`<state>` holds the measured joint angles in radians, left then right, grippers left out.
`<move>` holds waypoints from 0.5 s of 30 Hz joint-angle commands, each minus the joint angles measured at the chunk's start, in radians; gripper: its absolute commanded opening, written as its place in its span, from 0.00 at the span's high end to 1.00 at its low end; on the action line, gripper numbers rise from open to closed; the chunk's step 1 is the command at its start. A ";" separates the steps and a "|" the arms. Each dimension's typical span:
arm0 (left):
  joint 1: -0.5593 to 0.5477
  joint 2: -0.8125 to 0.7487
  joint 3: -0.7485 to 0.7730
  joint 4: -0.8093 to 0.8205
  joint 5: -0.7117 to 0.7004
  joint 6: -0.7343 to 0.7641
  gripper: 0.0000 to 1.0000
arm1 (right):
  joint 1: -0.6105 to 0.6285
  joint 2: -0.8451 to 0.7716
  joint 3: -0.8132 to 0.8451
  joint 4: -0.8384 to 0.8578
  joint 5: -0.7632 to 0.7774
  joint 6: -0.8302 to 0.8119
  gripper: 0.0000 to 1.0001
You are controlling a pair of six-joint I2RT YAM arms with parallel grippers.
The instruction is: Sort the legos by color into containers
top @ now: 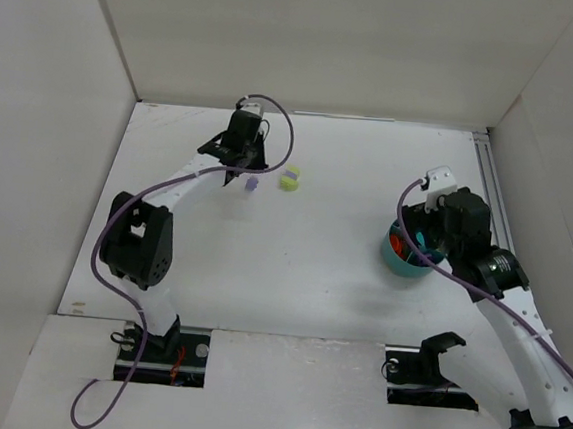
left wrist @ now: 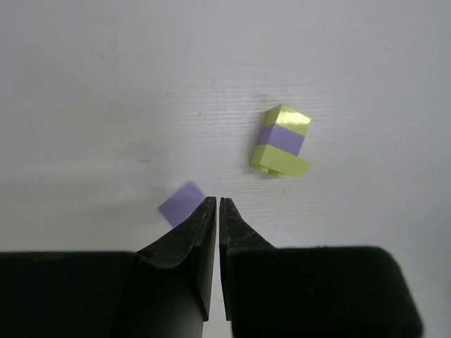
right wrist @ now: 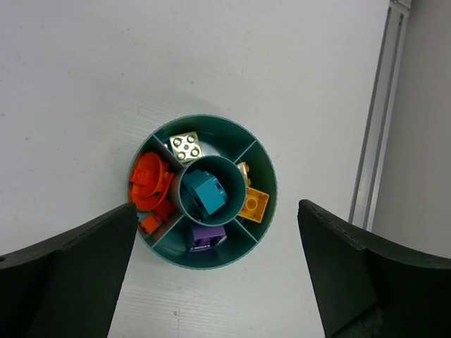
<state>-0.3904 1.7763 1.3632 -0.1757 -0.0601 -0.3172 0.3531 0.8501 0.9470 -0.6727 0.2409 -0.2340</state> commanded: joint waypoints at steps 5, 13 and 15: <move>-0.212 -0.133 0.034 0.027 -0.053 0.050 1.00 | -0.028 -0.065 0.047 -0.077 0.299 0.239 0.00; -0.286 -0.133 0.065 -0.010 -0.108 -0.038 1.00 | -0.068 -0.121 0.095 -0.111 0.303 0.236 0.00; -0.216 -0.143 0.016 -0.036 -0.098 -0.081 1.00 | -0.068 -0.121 0.070 -0.099 0.256 0.205 0.00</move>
<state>-0.7151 1.6688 1.3937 -0.1753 -0.1051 -0.3233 0.2882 0.7261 1.0145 -0.7887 0.5373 -0.0124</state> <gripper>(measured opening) 0.003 0.994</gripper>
